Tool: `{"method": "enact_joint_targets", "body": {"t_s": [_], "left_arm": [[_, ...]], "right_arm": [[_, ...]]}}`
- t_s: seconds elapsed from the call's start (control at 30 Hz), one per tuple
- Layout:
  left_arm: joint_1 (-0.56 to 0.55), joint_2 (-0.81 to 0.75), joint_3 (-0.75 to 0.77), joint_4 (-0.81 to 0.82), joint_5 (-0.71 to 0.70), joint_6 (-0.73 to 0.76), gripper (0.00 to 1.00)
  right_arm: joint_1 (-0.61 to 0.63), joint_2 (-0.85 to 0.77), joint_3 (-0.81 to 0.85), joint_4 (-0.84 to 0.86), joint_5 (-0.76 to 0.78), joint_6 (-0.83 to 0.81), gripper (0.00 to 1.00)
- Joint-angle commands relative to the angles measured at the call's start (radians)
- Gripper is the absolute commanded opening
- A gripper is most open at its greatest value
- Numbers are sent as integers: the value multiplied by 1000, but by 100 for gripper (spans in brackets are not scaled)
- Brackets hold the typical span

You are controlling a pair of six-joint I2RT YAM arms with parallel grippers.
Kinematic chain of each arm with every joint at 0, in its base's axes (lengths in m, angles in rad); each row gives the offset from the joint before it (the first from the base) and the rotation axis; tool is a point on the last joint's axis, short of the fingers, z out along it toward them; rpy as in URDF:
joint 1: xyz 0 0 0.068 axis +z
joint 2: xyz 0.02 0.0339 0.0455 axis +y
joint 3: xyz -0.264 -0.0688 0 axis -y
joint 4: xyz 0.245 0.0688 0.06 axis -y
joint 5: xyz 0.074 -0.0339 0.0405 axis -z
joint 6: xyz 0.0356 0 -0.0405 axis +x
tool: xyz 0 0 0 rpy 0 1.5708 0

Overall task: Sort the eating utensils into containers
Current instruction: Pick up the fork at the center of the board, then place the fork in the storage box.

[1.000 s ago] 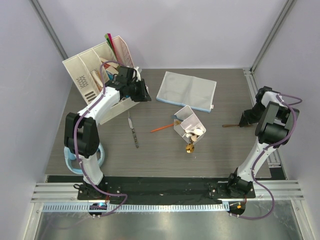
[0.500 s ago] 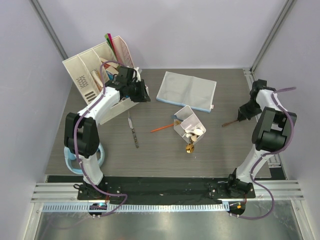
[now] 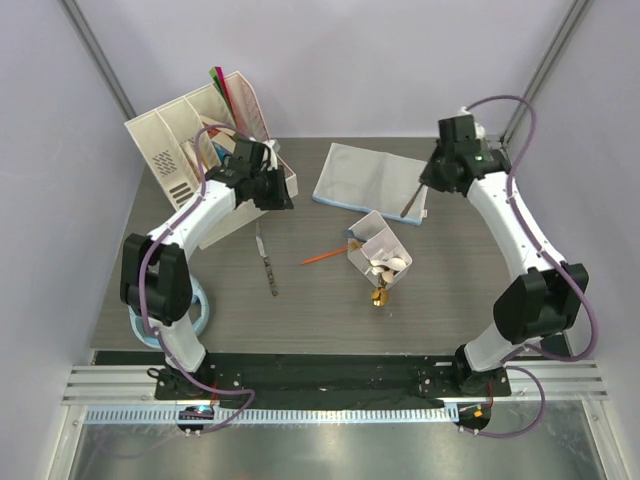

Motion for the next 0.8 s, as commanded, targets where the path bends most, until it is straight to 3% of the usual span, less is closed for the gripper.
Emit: {"method": "enact_joint_targets", "body": {"t_s": [0.0, 0.2, 0.53, 0.77], "left_arm": [[0, -41, 4, 0, -22, 12, 28], [0, -39, 11, -2, -28, 20, 28], [-3, -59, -38, 23, -36, 29, 28], [-13, -73, -51, 28, -50, 38, 28]], "right_arm": [[144, -85, -19, 129, 47, -120, 1], [297, -114, -142, 274, 176, -274, 1], [371, -186, -356, 596, 99, -458, 1], [386, -206, -375, 620, 44, -452, 1]]}}
